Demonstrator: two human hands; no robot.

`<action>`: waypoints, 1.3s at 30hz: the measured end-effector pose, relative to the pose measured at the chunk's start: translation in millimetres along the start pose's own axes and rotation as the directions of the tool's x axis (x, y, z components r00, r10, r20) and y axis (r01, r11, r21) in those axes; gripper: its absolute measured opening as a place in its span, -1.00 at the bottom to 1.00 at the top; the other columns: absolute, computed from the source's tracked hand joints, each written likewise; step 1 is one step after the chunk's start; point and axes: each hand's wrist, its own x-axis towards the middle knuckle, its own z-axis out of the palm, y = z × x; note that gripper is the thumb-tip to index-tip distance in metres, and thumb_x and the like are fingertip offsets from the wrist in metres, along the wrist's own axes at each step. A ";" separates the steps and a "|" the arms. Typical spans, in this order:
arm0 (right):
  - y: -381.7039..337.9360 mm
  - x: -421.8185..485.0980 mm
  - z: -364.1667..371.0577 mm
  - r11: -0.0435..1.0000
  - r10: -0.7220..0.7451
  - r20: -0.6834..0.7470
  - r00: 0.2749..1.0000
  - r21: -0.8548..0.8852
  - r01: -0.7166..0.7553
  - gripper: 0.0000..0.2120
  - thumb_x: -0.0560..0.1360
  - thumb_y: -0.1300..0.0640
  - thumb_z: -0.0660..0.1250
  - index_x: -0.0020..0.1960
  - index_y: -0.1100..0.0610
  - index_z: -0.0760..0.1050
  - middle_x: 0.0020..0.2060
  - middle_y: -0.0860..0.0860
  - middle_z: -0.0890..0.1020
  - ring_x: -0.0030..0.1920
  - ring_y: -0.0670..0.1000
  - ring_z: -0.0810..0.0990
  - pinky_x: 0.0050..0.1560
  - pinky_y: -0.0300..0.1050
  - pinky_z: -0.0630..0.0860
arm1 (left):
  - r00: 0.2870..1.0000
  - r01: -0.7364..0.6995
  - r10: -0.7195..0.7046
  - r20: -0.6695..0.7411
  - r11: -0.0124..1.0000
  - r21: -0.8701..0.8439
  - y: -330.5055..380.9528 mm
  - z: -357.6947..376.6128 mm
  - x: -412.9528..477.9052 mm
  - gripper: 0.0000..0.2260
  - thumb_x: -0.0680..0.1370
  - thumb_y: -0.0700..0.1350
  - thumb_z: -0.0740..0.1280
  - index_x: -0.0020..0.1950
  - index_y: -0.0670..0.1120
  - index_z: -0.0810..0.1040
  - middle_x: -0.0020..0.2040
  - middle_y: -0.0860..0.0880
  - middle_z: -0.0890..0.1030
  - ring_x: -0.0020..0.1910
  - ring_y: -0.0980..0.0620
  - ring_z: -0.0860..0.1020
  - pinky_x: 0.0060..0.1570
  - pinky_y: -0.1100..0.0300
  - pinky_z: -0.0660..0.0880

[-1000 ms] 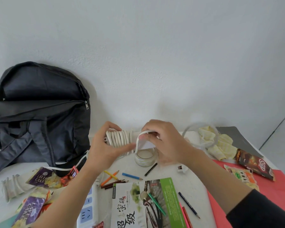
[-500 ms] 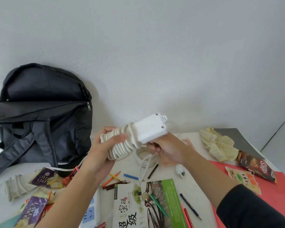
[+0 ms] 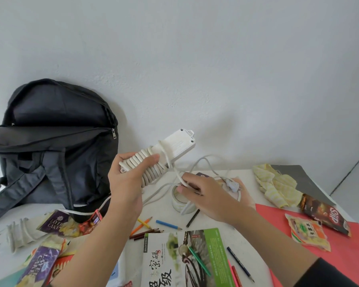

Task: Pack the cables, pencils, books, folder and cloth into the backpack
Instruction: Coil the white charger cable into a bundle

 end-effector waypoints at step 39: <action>-20.1 10.1 -16.6 0.996 0.076 -0.017 0.997 0.057 -0.075 -0.53 0.65 0.00 0.32 0.54 -0.16 0.35 -0.26 0.20 0.72 -0.43 0.23 0.64 -0.22 0.16 0.65 | 0.912 -0.194 -0.001 0.410 0.880 0.433 -9.1 -17.5 5.0 -0.47 0.24 -0.16 0.72 0.05 -0.16 0.50 -0.28 -0.02 0.56 -0.33 0.02 0.53 -0.36 0.11 0.52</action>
